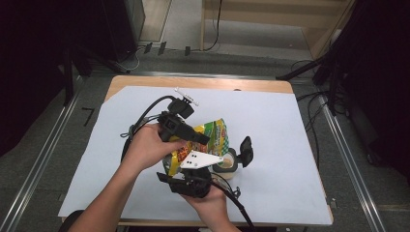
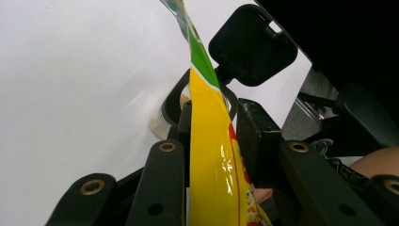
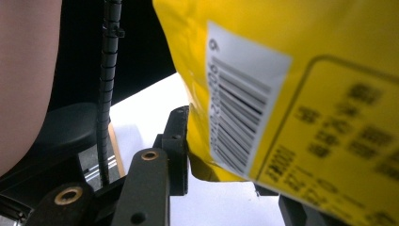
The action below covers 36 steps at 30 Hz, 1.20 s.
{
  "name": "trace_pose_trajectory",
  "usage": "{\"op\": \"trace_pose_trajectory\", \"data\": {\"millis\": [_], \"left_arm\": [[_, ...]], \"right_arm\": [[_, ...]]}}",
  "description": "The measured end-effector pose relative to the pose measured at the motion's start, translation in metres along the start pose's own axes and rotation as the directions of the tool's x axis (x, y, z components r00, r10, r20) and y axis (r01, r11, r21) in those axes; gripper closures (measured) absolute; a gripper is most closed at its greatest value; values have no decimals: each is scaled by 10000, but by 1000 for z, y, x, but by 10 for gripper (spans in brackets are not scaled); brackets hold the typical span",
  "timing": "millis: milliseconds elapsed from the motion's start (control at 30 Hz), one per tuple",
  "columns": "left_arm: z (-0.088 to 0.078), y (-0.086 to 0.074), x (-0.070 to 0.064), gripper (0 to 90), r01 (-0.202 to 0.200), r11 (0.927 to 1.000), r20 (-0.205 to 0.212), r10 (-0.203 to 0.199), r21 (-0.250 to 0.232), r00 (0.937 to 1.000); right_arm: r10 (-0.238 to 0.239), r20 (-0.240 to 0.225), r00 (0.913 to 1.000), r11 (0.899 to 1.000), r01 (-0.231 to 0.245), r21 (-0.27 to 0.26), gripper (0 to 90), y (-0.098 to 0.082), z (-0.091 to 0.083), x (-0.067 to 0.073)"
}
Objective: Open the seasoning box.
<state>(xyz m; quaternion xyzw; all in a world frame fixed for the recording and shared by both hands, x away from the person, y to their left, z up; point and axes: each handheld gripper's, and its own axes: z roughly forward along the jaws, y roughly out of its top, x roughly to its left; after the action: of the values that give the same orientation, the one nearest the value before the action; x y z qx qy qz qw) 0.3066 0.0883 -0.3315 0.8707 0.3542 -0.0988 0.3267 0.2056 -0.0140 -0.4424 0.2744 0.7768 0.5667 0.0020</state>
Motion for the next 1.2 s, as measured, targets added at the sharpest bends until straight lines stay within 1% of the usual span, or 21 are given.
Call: {"op": "trace_pose_trajectory", "data": {"millis": [1200], "left_arm": [[1,0,0,728,51,10000,67,-52,66,10000]], "right_arm": [[10,33,10000,10000,-10,32,658,0,0,1]]}}
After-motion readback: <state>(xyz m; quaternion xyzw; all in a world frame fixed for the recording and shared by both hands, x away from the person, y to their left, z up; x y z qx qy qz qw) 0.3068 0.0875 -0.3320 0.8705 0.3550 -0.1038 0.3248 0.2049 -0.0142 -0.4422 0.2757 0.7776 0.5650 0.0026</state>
